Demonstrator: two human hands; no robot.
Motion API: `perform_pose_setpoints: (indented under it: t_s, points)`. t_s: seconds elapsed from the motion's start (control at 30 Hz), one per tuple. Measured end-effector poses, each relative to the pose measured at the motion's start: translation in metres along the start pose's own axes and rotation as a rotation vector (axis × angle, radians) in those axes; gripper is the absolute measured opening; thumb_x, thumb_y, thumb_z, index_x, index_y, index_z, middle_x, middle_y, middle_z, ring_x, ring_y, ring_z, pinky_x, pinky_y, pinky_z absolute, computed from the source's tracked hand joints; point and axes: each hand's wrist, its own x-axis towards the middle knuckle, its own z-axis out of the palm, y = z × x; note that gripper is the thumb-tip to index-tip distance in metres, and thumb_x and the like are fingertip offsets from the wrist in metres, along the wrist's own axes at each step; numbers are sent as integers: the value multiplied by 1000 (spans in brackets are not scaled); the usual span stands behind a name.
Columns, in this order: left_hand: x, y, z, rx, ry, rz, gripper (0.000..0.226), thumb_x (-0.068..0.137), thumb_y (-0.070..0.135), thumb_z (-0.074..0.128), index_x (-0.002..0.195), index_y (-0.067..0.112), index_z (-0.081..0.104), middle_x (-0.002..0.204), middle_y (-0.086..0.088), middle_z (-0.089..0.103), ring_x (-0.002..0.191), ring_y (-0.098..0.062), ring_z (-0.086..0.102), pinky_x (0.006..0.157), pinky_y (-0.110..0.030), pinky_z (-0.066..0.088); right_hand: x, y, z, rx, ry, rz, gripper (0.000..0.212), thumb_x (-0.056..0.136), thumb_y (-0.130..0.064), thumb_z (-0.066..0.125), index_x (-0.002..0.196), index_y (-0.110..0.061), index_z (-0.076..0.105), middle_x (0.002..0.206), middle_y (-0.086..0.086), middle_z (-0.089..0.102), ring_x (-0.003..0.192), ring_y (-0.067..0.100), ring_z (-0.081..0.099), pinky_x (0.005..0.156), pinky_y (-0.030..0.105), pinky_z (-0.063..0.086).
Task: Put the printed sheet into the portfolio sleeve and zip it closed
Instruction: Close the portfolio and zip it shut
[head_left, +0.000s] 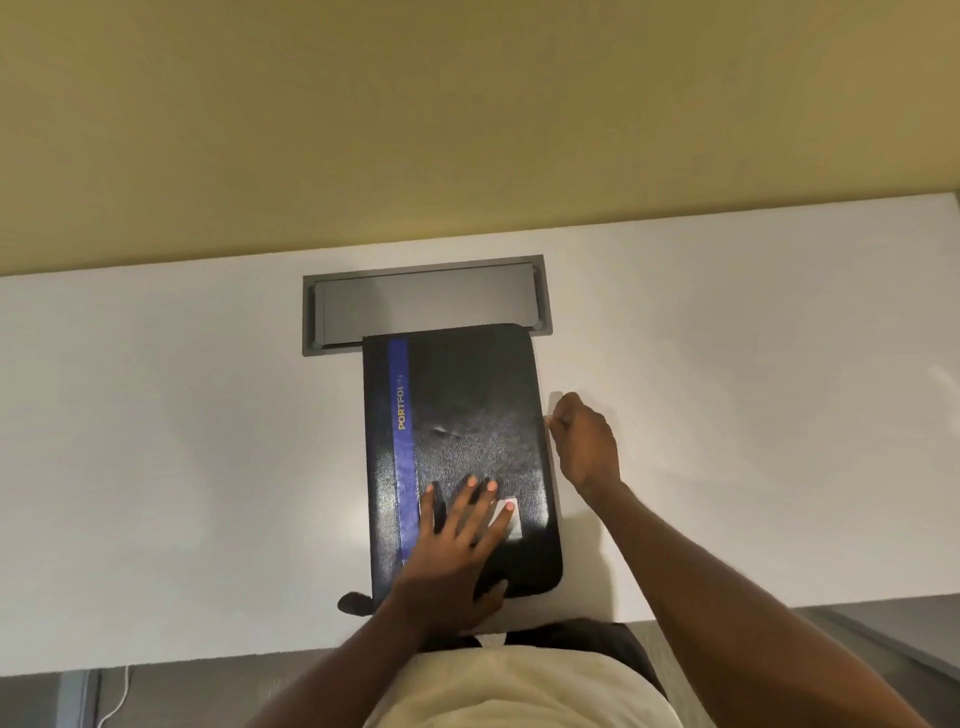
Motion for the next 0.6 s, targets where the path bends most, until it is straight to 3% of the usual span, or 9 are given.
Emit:
perform_pose_setpoints:
  t_s: [0.13, 0.27, 0.47, 0.6]
  points:
    - [40, -27, -29, -50, 52, -122, 85, 98, 60, 40, 167, 24, 5, 175, -5, -3, 162, -25, -6, 125, -63, 11, 0, 0, -3, 197, -22, -25, 7, 95, -1, 59, 93, -8, 61, 88, 7, 69, 84, 32, 64, 76, 38, 49]
    - [100, -61, -68, -73, 54, -235, 82, 100, 54, 35, 165, 26, -5, 174, -1, -13, 161, -20, -13, 130, -56, 8, 3, 0, -4, 242, -48, -27, 13, 96, -2, 60, 94, -11, 71, 91, 2, 73, 86, 22, 67, 79, 31, 51]
    - [174, -100, -109, -158, 114, -320, 83, 103, 48, 41, 166, 18, -5, 174, -4, -7, 160, -20, -11, 132, -47, 3, 2, 4, -3, 214, -22, 20, 14, 94, -8, 64, 88, -19, 70, 88, -7, 71, 84, 15, 66, 76, 35, 54]
    - [196, -113, -115, -151, 87, -347, 74, 107, 45, 37, 165, 11, 4, 174, -9, 3, 162, -23, -2, 132, -45, 5, -2, 6, -1, 201, 25, 19, 16, 92, -9, 68, 87, -24, 70, 90, -10, 69, 84, 12, 66, 75, 33, 54]
